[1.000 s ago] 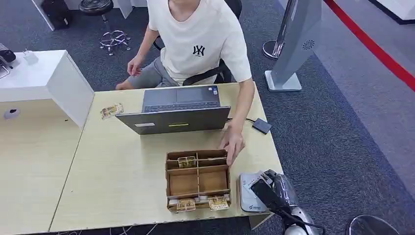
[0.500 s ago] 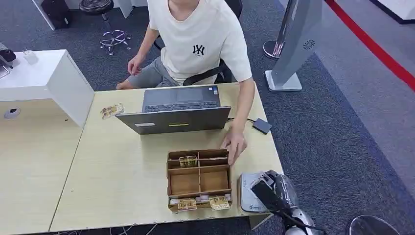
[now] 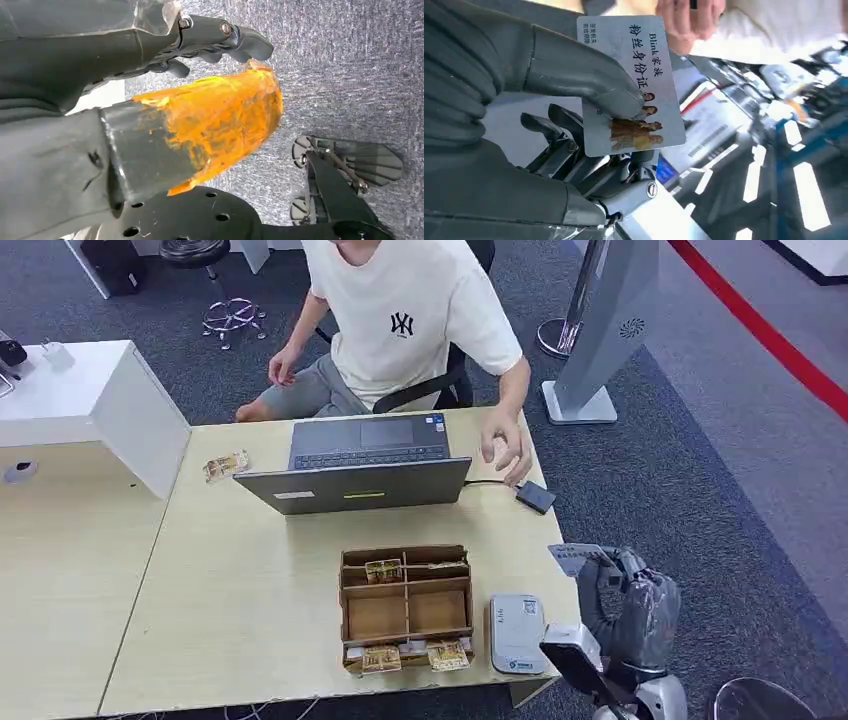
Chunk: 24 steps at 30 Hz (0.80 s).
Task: Pass the card to the sensor for recognition and then transmit it.
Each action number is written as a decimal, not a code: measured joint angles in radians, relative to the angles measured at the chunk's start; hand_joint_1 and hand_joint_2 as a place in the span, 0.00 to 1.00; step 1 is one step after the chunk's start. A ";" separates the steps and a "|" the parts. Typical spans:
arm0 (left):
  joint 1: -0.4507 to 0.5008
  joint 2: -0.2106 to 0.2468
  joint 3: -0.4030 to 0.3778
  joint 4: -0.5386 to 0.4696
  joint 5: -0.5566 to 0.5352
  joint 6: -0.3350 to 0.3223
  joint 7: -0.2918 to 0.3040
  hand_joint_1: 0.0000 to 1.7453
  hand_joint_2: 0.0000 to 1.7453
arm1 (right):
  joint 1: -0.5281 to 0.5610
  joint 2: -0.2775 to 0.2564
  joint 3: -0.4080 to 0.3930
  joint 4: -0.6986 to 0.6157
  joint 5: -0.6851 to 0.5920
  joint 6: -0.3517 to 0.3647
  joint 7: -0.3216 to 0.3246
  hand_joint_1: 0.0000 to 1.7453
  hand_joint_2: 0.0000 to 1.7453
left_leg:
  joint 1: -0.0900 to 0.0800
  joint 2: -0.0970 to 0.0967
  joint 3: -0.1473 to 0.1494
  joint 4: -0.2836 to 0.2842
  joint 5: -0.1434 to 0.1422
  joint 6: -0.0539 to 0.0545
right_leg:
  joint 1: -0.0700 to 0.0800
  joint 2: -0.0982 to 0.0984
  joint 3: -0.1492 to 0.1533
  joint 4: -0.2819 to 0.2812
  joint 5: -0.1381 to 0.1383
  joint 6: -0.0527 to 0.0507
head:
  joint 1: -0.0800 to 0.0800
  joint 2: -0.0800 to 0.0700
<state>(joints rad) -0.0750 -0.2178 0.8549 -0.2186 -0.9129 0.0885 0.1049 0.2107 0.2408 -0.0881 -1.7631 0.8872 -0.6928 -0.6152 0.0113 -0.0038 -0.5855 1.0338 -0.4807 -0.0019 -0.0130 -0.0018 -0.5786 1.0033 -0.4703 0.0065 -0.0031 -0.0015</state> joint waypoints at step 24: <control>-0.035 -0.011 -0.034 0.000 -0.146 -0.046 0.023 0.00 0.00 | -0.438 0.029 0.343 0.147 0.501 0.000 0.209 1.00 1.00 | 0.001 0.000 0.000 0.000 0.002 -0.001 | 0.000 0.000 0.000 0.001 0.002 -0.001 | 0.000 0.000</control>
<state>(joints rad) -0.1099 -0.2293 0.8213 -0.2186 -1.0594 0.0427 0.1274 -0.2276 0.2701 0.2545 -1.6163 1.3886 -0.6931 -0.4066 0.0120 -0.0036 -0.5854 1.0339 -0.4783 -0.0032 -0.0126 -0.0018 -0.5785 1.0041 -0.4686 0.0050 -0.0031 -0.0015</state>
